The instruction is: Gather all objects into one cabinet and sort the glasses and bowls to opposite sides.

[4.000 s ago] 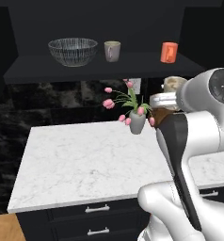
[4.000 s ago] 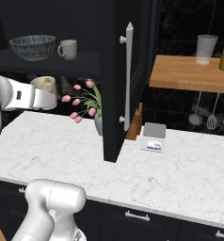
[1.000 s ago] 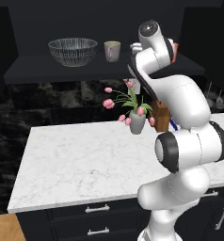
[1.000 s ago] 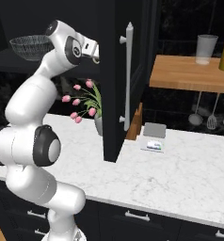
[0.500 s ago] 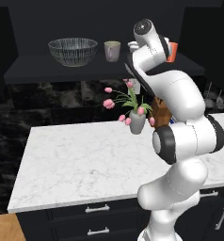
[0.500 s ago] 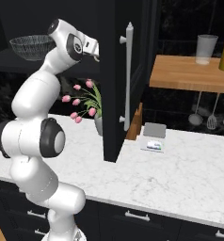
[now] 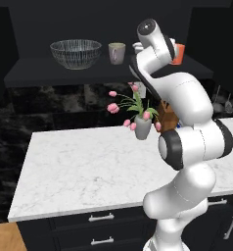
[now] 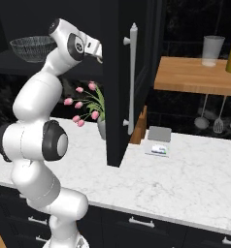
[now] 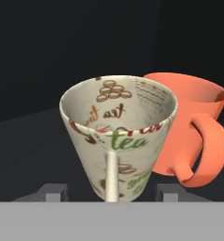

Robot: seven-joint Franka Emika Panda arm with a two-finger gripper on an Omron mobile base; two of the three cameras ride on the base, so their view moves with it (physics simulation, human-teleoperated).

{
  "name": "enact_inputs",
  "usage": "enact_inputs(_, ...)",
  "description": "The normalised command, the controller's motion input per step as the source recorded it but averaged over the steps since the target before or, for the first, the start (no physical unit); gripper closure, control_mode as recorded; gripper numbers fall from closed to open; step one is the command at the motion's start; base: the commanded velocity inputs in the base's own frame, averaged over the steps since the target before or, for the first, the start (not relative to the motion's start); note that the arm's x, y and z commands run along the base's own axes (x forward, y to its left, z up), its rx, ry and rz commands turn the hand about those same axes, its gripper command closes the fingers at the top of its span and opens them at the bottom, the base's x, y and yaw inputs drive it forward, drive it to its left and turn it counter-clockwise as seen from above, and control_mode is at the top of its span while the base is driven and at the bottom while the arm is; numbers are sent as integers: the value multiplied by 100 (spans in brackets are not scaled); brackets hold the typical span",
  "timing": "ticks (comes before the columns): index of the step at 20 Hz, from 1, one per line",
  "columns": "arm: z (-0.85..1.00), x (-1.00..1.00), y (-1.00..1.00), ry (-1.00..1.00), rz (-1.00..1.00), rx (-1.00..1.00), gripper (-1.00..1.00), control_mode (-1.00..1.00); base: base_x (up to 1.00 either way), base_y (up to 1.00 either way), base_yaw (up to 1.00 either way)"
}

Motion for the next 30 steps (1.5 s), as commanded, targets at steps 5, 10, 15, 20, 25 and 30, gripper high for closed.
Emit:
enact_inputs(5,0,-11,0,0,-2,0,-100,-100,0,0,0)
enact_inputs(10,0,-34,0,-2,0,0,-100,-100,0,0,0)
enact_inputs(15,0,-44,1,-7,0,0,-100,-100,0,0,0)
enact_inputs(20,0,-68,37,-7,0,0,-100,-100,0,0,0)
enact_inputs(25,12,-45,72,-10,0,2,-100,-100,0,0,0)
enact_inputs(30,20,-14,60,0,5,2,-100,-100,0,0,0)
